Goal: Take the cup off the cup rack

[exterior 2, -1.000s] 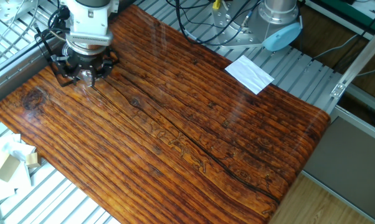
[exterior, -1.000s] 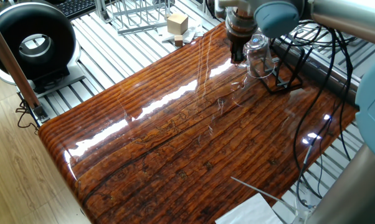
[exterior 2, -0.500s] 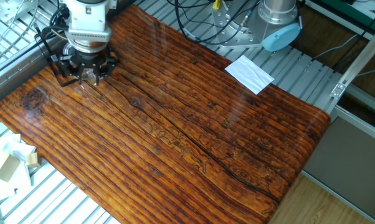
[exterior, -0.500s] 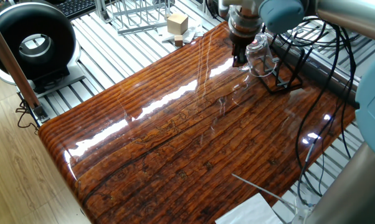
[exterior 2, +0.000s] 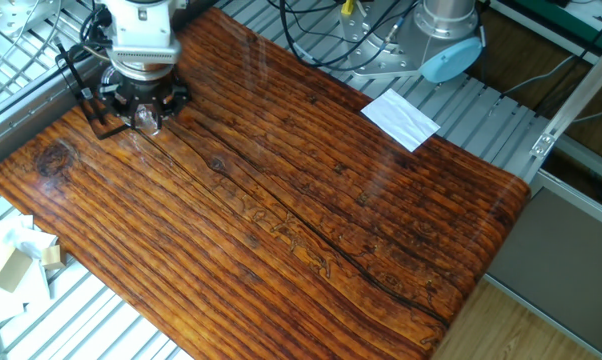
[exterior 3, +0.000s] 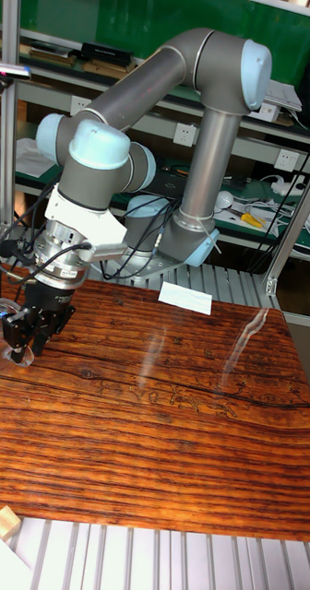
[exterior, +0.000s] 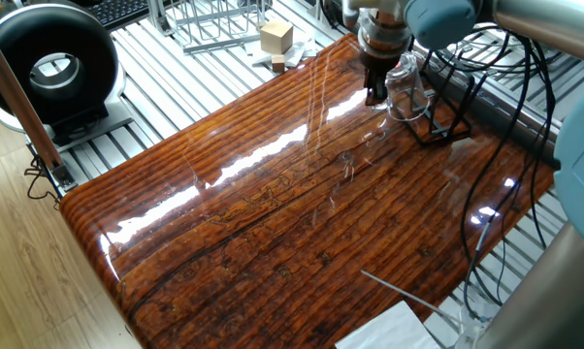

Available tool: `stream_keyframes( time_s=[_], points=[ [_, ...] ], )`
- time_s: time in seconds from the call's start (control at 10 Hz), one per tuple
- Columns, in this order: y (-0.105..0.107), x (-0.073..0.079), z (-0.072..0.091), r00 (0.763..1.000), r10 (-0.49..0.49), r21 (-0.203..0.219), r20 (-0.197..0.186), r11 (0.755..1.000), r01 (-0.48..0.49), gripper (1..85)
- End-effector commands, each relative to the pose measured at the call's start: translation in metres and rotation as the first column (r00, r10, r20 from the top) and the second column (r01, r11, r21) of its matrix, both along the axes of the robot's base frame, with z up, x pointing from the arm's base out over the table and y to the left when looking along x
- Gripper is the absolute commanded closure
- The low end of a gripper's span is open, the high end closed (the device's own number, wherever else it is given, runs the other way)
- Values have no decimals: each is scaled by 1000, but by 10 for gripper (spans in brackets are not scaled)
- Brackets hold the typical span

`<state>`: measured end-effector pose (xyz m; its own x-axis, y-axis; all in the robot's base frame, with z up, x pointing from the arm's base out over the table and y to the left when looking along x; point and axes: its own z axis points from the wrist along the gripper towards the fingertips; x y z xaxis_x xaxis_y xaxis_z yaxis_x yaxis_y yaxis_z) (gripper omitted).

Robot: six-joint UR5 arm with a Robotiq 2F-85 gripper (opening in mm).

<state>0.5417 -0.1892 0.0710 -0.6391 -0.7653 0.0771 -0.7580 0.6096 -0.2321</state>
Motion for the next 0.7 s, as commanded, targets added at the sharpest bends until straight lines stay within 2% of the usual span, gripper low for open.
stream_keyframes(
  time_s=[0.0, 0.6],
  points=[
    [-4, -8, 8, 999, 3, -34, -34, 999, -5, 443],
    [-7, -7, 5, 999, 18, -50, -38, 999, -19, 460]
  ],
)
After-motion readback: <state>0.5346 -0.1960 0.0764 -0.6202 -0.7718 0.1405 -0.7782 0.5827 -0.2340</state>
